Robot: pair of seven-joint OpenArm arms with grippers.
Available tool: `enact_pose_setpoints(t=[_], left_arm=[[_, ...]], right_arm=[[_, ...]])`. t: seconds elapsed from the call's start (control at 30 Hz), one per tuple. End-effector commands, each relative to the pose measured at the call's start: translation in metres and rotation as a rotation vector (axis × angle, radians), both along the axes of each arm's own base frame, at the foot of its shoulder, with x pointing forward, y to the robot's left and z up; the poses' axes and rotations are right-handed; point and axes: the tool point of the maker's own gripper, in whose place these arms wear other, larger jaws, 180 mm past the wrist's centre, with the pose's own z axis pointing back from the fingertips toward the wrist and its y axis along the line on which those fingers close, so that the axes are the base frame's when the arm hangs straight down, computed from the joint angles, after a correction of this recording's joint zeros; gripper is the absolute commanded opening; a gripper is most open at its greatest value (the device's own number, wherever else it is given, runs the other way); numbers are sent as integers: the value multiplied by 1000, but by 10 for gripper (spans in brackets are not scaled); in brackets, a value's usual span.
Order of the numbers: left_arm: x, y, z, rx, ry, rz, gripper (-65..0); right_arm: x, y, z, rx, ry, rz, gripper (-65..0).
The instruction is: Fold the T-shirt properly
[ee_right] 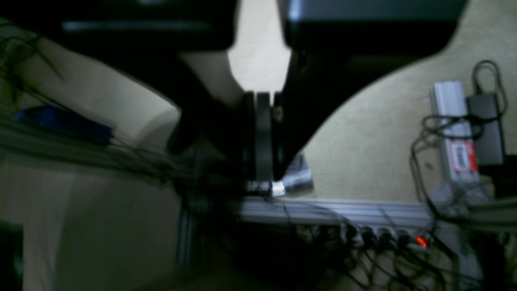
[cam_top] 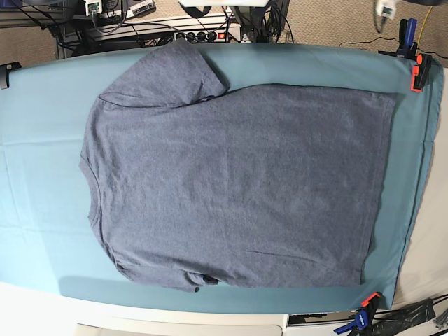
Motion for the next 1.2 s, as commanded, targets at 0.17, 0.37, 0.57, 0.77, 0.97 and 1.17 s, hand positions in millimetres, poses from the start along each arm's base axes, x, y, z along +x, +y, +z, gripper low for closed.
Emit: enact_pose_setpoints(t=[0.17, 0.37, 0.57, 0.77, 0.97, 1.17], left_arm=[[29, -16, 55, -73, -50, -125, -650], [74, -48, 102, -145, -167, -239, -650], [116, -76, 148, -182, -320, -377, -650], [140, -108, 175, -201, -415, -633, -650], [167, -104, 182, -94, -458, -850, -650], [203, -100, 202, 123, -584, -1199, -650]], right_arm=[[34, 16, 57, -20, -106, 111, -650], [75, 32, 106, -143, -200, 257, -650], [117, 42, 160, -316, -325, 363, -650], [159, 56, 222, -604, -450, 600, -650], [180, 67, 246, -860, -450, 875, -650], [190, 72, 238, -973, -355, 1124, -650]])
